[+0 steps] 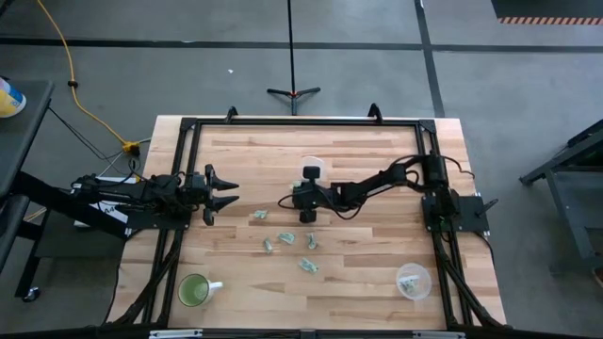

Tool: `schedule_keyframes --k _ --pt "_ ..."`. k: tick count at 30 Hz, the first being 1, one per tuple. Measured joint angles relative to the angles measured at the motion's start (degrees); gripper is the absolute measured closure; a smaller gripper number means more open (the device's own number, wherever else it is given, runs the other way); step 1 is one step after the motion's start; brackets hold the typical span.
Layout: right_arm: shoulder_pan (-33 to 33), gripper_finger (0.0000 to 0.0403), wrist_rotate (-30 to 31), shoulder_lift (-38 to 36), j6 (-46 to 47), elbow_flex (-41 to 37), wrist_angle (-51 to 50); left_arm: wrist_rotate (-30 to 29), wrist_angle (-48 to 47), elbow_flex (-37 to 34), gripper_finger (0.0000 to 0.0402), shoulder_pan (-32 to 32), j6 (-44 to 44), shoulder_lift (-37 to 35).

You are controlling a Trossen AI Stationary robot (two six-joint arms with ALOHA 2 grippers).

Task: Pick and place items into bin
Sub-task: Put the green stevia packet into the square transparent bin

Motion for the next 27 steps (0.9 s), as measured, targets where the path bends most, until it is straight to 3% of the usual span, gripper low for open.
schedule_keyframes --k 3,6,17,21,27 --pt "0.45 0.0396 0.67 -0.40 1.69 0.00 -0.04 0.00 0.00 0.00 0.0191 0.00 0.00 -0.02" --pt "1.01 0.0390 0.74 -1.37 3.54 0.02 0.14 0.00 0.00 0.00 0.0191 0.01 0.02 -0.02" --pt "3.09 0.0402 12.01 -10.91 0.46 0.04 -1.33 0.02 0.01 0.00 0.0191 0.01 0.02 -0.01" --pt "1.52 0.0402 14.79 -13.40 0.38 0.04 -6.15 0.03 0.00 0.00 0.0191 0.02 0.01 -0.01" --pt "-1.22 0.0402 13.14 -13.62 3.41 0.04 -15.35 0.07 0.00 0.00 0.0191 0.01 0.02 0.00"
